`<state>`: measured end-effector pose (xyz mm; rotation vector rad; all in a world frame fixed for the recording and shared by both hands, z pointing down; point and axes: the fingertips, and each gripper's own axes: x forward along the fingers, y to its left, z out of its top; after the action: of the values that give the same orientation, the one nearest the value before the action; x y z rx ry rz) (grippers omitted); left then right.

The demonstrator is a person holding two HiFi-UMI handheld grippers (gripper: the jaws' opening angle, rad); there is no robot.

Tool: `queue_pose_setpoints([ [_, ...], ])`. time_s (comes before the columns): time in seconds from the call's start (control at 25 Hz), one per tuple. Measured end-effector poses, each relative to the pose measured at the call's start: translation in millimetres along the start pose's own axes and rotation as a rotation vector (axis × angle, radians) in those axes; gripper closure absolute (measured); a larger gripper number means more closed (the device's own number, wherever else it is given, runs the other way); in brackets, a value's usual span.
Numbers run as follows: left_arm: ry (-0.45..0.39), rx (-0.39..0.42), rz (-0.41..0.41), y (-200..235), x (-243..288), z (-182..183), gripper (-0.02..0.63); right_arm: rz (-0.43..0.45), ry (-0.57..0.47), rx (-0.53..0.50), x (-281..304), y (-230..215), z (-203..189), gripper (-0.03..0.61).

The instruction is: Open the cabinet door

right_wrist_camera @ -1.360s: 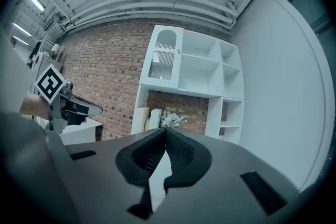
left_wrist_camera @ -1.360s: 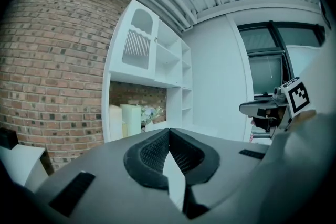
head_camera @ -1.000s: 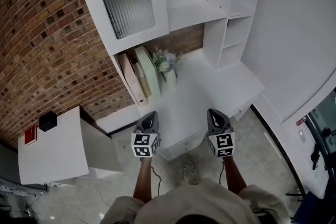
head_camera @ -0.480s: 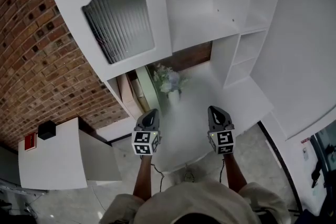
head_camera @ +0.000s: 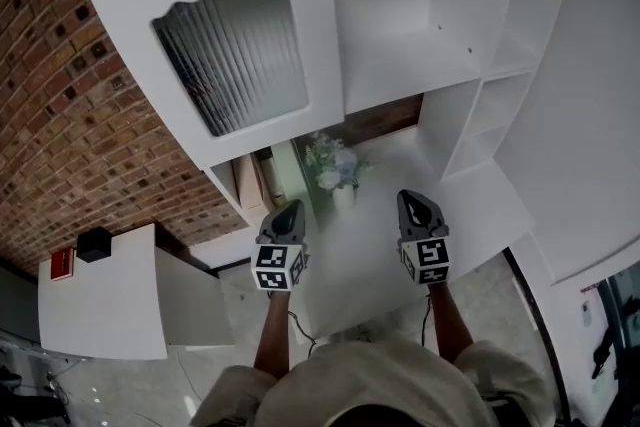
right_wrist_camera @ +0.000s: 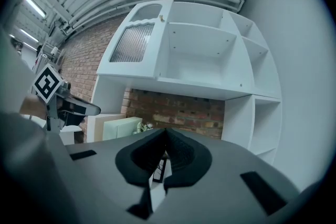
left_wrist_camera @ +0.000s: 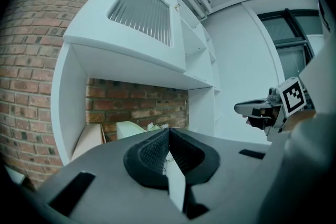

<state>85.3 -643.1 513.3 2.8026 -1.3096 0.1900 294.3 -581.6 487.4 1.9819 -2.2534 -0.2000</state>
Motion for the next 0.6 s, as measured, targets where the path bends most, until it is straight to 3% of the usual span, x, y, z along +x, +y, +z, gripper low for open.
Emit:
queue_pose_setpoints([
  [0.36,0.028,-0.018,0.006,25,-17,-16,0.588,0.018,0.017,0.005,21,24,5,0.565],
  [0.6,0.018,-0.021,0.002,34,-19,-13,0.588,0.057,-0.089,-0.003,52,30,63,0.566],
])
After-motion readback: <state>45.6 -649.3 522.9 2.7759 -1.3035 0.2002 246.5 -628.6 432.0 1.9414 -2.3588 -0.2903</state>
